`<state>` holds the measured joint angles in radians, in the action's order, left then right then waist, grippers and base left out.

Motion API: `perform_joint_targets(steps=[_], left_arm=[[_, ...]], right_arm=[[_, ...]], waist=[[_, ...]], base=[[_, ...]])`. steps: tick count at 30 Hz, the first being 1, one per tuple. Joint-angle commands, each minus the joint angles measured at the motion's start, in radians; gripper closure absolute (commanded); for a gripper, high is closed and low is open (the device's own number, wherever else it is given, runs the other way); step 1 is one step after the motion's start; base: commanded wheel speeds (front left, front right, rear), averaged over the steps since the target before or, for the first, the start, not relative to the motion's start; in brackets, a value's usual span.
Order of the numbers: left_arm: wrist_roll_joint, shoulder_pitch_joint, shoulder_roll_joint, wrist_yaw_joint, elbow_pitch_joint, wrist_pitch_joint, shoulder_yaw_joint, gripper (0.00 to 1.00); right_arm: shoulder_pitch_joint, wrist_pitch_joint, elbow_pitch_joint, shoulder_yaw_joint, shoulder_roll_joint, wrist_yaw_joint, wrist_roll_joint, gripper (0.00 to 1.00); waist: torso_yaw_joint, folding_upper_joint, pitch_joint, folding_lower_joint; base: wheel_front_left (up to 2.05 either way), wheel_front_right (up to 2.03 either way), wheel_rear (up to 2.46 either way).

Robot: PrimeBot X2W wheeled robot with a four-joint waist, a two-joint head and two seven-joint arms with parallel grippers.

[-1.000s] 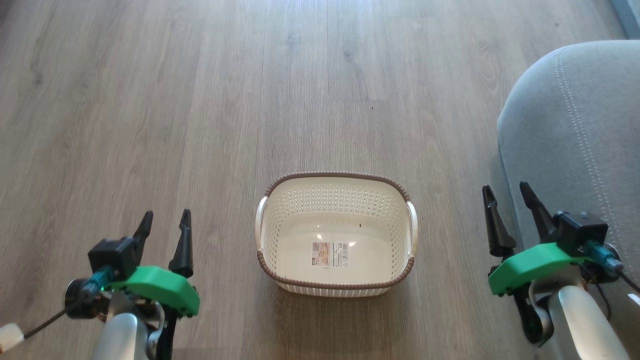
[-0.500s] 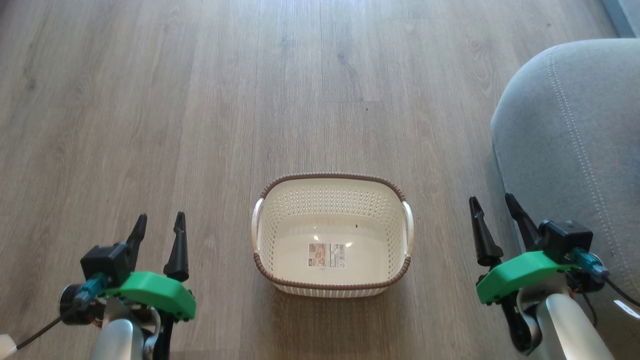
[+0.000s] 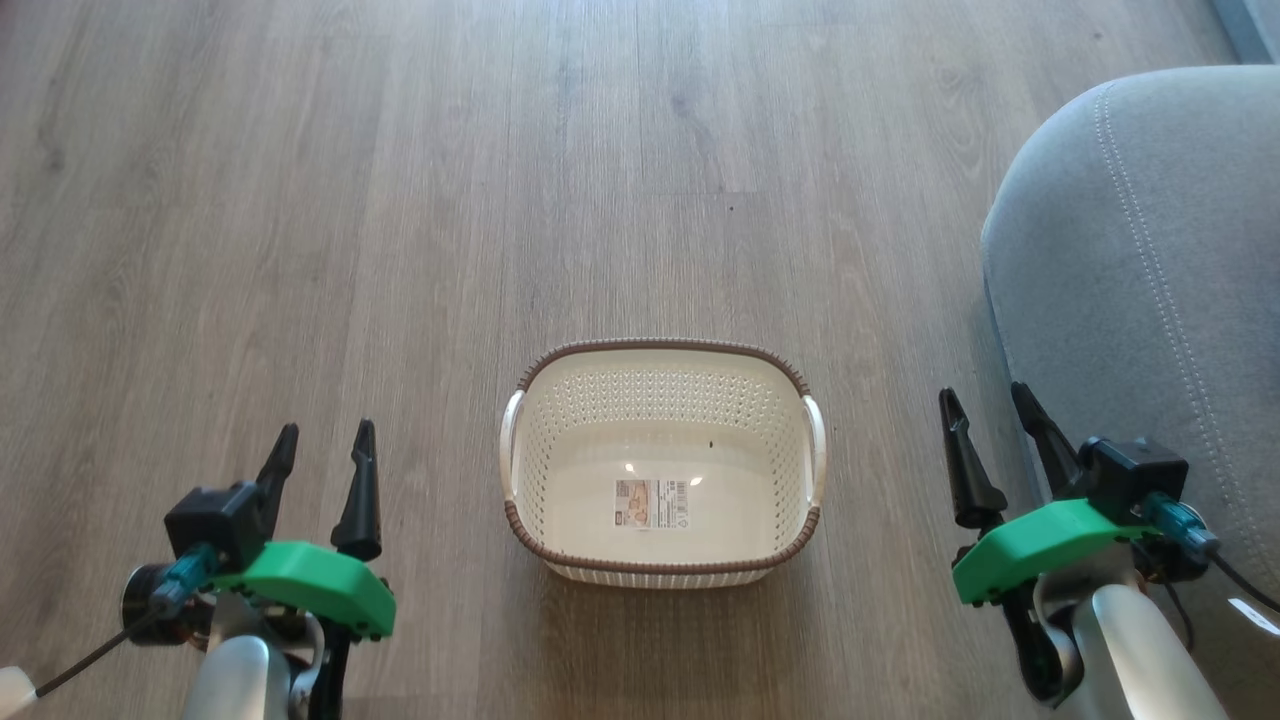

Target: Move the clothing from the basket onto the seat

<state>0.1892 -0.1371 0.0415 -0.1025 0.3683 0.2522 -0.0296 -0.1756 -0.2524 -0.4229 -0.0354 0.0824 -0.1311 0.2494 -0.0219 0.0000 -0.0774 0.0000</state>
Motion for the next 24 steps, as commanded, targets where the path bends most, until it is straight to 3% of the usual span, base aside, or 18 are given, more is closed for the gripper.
perform_joint_targets(steps=[1,6,7,11,24], left_arm=[[-0.004,-0.020,0.009,0.002,-0.039,0.010,-0.023,0.00],[0.028,-0.019,0.009,-0.006,-0.046,0.010,-0.016,0.00],[0.030,0.000,0.000,-0.007,-0.009,0.000,0.009,1.00],[0.033,0.023,-0.004,-0.008,0.049,-0.007,0.009,1.00],[0.177,0.023,-0.003,-0.010,0.033,-0.046,-0.003,1.00]], right_arm=[[-0.043,-0.009,0.035,-0.018,-0.007,0.000,0.000,0.00],[-0.042,-0.009,0.035,-0.016,-0.009,0.000,0.000,0.00],[0.000,0.000,0.001,0.001,-0.005,0.000,0.000,1.00],[0.029,0.002,-0.058,-0.003,-0.008,0.000,0.002,1.00],[0.033,0.041,-0.034,0.014,-0.011,0.000,0.143,1.00]], waist=[[0.000,0.0000,0.000,0.0000],[0.000,0.0000,0.000,0.0000],[0.000,0.0000,0.000,0.0000],[0.000,0.0000,0.000,0.0000],[0.002,0.0000,0.008,0.0000]], base=[[0.00,0.00,0.00],[0.00,0.00,0.00],[0.00,0.00,0.00],[0.00,0.00,0.00],[0.00,0.00,0.00]])
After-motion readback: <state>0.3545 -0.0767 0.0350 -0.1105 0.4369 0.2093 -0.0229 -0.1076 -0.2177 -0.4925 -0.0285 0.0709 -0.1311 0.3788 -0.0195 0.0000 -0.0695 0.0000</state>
